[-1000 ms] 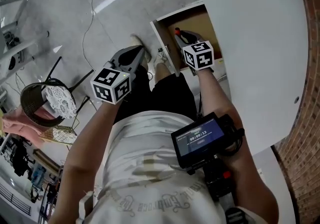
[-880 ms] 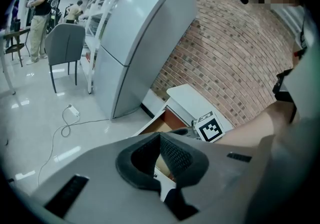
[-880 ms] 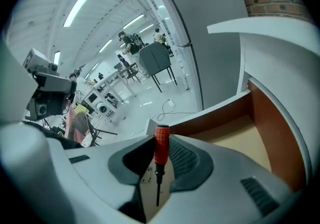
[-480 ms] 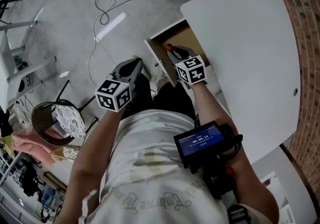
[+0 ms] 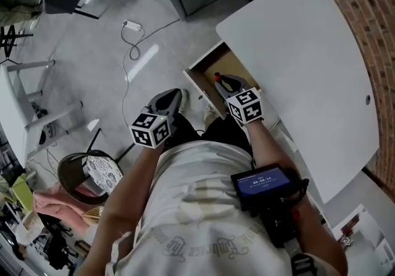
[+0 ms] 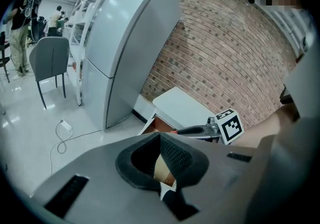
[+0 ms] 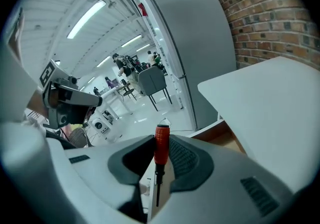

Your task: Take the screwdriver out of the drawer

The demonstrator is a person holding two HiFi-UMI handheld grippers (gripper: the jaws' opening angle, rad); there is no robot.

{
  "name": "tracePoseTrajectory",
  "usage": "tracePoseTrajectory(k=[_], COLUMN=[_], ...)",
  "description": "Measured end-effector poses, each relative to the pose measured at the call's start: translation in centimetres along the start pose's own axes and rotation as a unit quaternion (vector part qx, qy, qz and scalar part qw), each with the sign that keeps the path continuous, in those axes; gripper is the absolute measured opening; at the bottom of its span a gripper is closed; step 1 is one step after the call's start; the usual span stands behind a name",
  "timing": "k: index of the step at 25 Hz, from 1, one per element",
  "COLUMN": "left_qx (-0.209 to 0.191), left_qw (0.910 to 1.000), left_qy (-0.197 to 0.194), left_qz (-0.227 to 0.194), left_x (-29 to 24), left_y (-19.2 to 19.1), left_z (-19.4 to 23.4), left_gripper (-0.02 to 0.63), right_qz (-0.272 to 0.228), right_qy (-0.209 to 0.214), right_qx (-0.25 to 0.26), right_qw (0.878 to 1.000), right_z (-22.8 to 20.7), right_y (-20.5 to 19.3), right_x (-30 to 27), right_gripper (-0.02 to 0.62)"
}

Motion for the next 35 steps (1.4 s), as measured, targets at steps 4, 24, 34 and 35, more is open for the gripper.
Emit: tracePoseTrajectory(k=[4,24,34,35], left_qx=[-0.037,-0.115,-0.137,-0.138], left_qw=[0.9985,0.9703,0.9461,0.9435], left_qy=[-0.039,-0.212,-0.293,-0.301], left_qz=[0.009,-0.017,-0.011,-0.009], left_x=[-0.2,1.0,-2.0,-2.0], left_y=[1.2,8.3,8.7,8.3], left_z=[-0.2,-4.1,-7.6,-8.1], left_gripper=[0.020,0.020,0.020,0.020], right_qz=[-0.026,-0.184,-0.236,-0.240], right_qy=[-0.022,-0.143,-0.187,-0.196], right_qx=[-0.003,-0.006,-0.026,-0.027], right_qw=[0.999,0.972,0.953,0.950], right_z=[0.6,8.5,8.4,8.5], right_y=[1.2,8.3,7.7,7.3], right_x=[1.5,10.8,14.4,15.1], right_gripper=[0.103,0.103,0.103,0.103])
Point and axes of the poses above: the fingertips, and each gripper's own axes: x backward along the fingers, z to its left, y out of its top, the point moved 8 cm from there along x, backward along the fingers, and after that the axes turned 14 degrees about -z, right-handed, at the moved point
